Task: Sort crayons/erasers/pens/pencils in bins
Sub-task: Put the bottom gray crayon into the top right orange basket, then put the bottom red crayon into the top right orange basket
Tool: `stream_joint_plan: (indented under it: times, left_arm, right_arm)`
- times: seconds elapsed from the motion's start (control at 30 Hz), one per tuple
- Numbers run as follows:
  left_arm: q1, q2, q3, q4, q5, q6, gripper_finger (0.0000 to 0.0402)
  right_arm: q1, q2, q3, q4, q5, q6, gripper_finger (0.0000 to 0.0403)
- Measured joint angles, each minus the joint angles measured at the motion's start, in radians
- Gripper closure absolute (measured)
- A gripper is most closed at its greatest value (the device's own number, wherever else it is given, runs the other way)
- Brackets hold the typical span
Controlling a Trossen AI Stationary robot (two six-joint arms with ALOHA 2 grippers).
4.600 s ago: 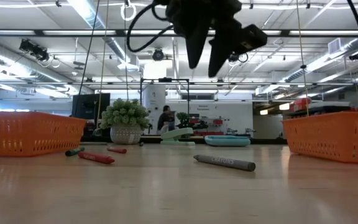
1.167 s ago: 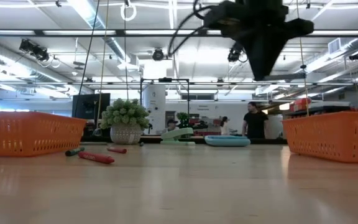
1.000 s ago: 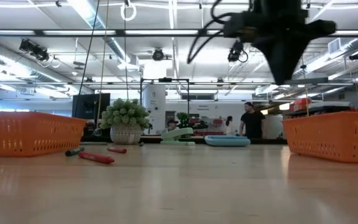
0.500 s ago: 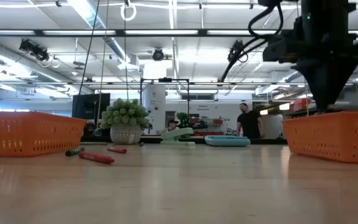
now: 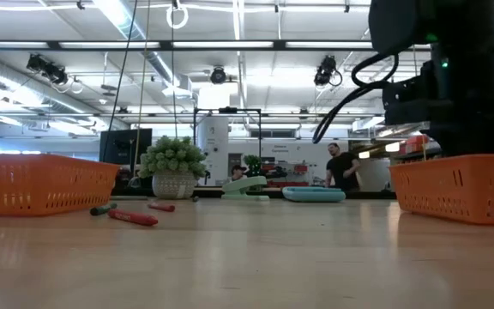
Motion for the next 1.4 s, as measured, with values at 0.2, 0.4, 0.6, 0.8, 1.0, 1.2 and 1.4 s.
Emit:
stream_joint_plan:
  times: [0.2,0.4,0.6,0.8,1.0,1.2,1.4]
  left_arm:
    - [0.000,0.000,0.000,0.000,0.001,-0.006,0.0348]
    - [0.000,0.000,0.000,0.000,0.001,-0.006,0.0343]
    - [0.000,0.000,0.000,0.000,0.001,-0.021,0.0347]
    - [0.000,0.000,0.000,0.000,0.001,-0.027,0.0350]
    - [0.000,0.000,0.000,0.000,0.001,-0.025,0.0345]
    - [0.000,0.000,0.000,0.000,0.001,-0.024,0.0352]
    - [0.000,0.000,0.000,0.000,0.001,-0.024,0.0350]
  right_arm:
    - [0.000,0.000,-0.002,0.041,0.041,0.003,0.0354]
    - [0.000,0.000,-0.007,0.043,0.079,0.027,0.0354]
    - [0.001,0.000,-0.018,0.053,0.079,0.090,0.0354]
    - [0.001,0.000,-0.018,0.053,0.078,0.082,0.0354]
    - [0.001,0.000,-0.018,0.053,0.079,0.064,0.0350]
    - [0.001,0.000,-0.018,0.054,0.079,0.063,0.0312]
    - [0.001,0.001,-0.014,0.064,0.075,0.065,0.0278]
